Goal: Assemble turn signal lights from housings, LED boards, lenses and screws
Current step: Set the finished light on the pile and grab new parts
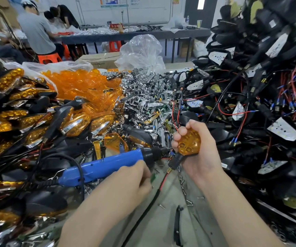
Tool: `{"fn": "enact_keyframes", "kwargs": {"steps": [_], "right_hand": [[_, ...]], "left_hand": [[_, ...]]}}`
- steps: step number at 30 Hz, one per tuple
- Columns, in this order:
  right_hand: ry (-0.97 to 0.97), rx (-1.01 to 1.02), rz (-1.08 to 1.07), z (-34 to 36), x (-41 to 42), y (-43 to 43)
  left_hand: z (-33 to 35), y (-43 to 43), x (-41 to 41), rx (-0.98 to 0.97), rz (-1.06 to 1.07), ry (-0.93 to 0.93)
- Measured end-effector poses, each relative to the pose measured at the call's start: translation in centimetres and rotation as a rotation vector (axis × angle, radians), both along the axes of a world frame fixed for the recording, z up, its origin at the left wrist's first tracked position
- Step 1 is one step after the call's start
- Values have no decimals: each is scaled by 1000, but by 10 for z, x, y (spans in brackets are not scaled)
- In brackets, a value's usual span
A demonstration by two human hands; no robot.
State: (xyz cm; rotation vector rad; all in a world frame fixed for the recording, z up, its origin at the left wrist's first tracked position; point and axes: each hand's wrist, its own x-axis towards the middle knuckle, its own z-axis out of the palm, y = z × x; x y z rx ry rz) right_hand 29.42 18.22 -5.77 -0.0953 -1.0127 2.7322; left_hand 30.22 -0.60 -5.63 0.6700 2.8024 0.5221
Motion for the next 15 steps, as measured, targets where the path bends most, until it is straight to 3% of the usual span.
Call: {"fn": "enact_keyframes", "kwargs": {"steps": [7,15], "right_hand": [[-30,87,-41,-7,-6,-9],[-85,133,-65,-6,-6,-21]], "left_hand": [[18,0,-9,753,235,10],[12,27,-3,1048,162,-42]]}}
